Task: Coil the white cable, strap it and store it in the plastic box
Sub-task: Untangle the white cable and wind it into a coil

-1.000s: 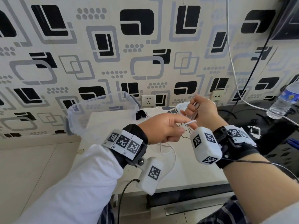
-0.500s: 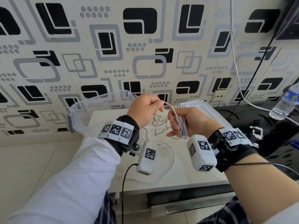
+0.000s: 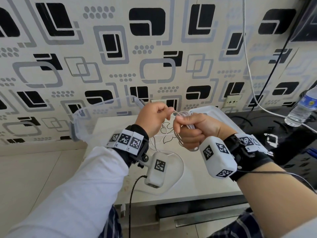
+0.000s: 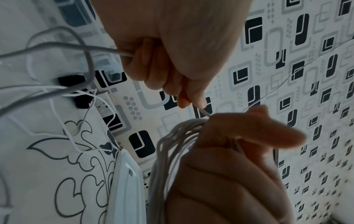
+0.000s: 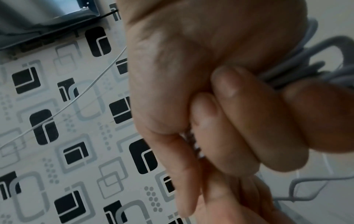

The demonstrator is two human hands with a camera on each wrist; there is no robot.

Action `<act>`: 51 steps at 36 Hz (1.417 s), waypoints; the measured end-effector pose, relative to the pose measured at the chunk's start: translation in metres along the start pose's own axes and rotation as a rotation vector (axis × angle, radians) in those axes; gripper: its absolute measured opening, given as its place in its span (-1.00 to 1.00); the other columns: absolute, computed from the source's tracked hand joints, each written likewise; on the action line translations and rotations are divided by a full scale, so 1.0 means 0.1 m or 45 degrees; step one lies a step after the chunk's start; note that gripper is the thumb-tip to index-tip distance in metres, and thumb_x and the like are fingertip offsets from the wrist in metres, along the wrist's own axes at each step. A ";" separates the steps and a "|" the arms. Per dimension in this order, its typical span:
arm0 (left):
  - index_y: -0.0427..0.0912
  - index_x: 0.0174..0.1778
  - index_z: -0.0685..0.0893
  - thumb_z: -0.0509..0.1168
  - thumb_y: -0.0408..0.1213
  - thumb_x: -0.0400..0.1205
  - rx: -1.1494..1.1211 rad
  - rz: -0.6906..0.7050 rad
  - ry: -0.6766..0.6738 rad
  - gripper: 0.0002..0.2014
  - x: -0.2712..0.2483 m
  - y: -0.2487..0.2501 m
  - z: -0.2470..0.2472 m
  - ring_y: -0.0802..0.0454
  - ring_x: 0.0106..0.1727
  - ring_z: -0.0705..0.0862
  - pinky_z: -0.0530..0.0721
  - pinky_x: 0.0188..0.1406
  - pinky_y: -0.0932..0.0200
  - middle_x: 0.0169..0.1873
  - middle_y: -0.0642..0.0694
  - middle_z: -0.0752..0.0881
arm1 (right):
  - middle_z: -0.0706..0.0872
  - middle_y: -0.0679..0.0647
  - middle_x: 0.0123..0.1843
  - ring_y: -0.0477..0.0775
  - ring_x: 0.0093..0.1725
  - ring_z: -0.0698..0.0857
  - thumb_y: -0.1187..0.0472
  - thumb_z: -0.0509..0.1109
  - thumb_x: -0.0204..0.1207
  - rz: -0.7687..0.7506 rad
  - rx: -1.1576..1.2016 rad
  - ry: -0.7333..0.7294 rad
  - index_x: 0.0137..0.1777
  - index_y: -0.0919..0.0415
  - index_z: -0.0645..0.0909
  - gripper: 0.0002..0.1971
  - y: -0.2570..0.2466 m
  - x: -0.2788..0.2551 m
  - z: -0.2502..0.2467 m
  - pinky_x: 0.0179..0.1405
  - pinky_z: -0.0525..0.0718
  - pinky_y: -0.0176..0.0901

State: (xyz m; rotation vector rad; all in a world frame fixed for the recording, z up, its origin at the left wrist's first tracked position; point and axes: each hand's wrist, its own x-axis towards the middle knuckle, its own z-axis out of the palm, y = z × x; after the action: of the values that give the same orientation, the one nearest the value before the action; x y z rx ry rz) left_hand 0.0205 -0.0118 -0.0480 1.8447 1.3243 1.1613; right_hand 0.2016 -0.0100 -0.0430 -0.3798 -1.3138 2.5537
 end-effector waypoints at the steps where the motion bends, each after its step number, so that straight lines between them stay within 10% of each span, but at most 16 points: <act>1: -0.34 -0.31 0.68 0.28 -0.16 0.70 -0.003 0.001 -0.025 -0.64 0.00 -0.01 0.00 0.10 -0.52 0.39 0.39 -0.42 0.16 -0.58 0.01 0.46 | 0.15 -0.04 -0.67 -0.08 -0.73 0.14 0.09 0.33 0.59 -0.028 0.026 -0.016 -0.06 0.32 0.67 -0.74 0.00 -0.01 0.01 -0.63 0.26 -0.38; 8: -0.10 -0.33 0.65 0.17 0.02 0.65 -0.151 0.004 -0.198 -0.65 -0.05 0.03 0.08 0.15 -0.57 0.34 0.26 -0.49 0.17 -0.68 0.16 0.41 | 0.23 -0.04 -0.70 -0.07 -0.73 0.23 0.19 0.07 0.69 -0.396 0.406 -0.099 0.12 0.45 0.65 -0.61 -0.08 0.01 0.03 -0.57 0.43 -0.23; 12: -0.10 -0.40 0.66 0.22 -0.22 0.70 -0.155 -0.075 -0.218 -0.67 -0.05 0.05 0.08 0.14 -0.59 0.29 0.22 -0.50 0.20 -0.70 0.15 0.37 | 0.18 -0.09 -0.70 -0.10 -0.71 0.21 0.14 -0.03 0.73 -0.616 0.511 0.043 0.02 0.37 0.69 -0.53 -0.15 -0.06 -0.01 -0.52 0.48 -0.27; 27: -0.28 -0.45 0.62 0.22 -0.40 0.60 -0.100 -0.143 -0.082 -0.72 -0.05 0.05 -0.01 0.22 -0.65 0.29 0.27 -0.52 0.28 -0.72 0.13 0.32 | 0.14 -0.09 -0.60 -0.09 -0.65 0.19 0.02 0.19 0.70 -1.346 1.075 1.137 0.30 0.32 0.61 -0.60 -0.29 -0.49 -0.34 -0.48 0.56 -0.29; 35: -0.29 -0.38 0.66 0.25 -0.35 0.65 -0.056 -0.063 -0.017 -0.73 -0.07 0.07 -0.01 0.18 -0.62 0.26 0.28 -0.56 0.34 -0.70 0.13 0.32 | 0.27 -0.05 -0.56 -0.01 -0.65 0.27 -0.07 0.17 0.69 -1.410 1.127 1.178 -0.41 0.18 0.35 -0.53 -0.32 -0.53 -0.39 -0.43 0.60 -0.23; 47: -0.13 -0.36 0.77 0.35 -0.34 0.63 -0.033 0.199 -0.207 -0.76 -0.16 0.22 -0.01 0.21 -0.60 0.33 0.30 -0.49 0.49 -0.70 0.17 0.45 | 0.62 0.08 -0.35 0.06 -0.51 0.52 -0.12 0.30 0.59 -1.156 1.085 1.343 -0.01 0.29 0.50 -0.60 -0.27 -0.46 -0.37 0.01 0.70 0.07; 51: -0.15 -0.34 0.79 0.34 -0.24 0.59 -0.113 0.207 -0.190 -0.79 -0.16 0.23 -0.02 0.19 -0.60 0.27 0.27 -0.52 0.42 -0.69 0.13 0.40 | 0.72 0.17 0.10 0.13 0.06 0.73 -0.15 0.34 0.56 -1.095 0.990 1.316 0.11 0.38 0.54 -0.49 -0.27 -0.42 -0.31 0.20 0.66 0.22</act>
State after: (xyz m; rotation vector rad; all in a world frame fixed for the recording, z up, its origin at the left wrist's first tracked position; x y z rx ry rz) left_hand 0.0264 -0.0350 -0.0329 1.9611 1.0403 1.1210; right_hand 0.2542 0.0148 -0.0339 -0.6353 -0.0176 1.5116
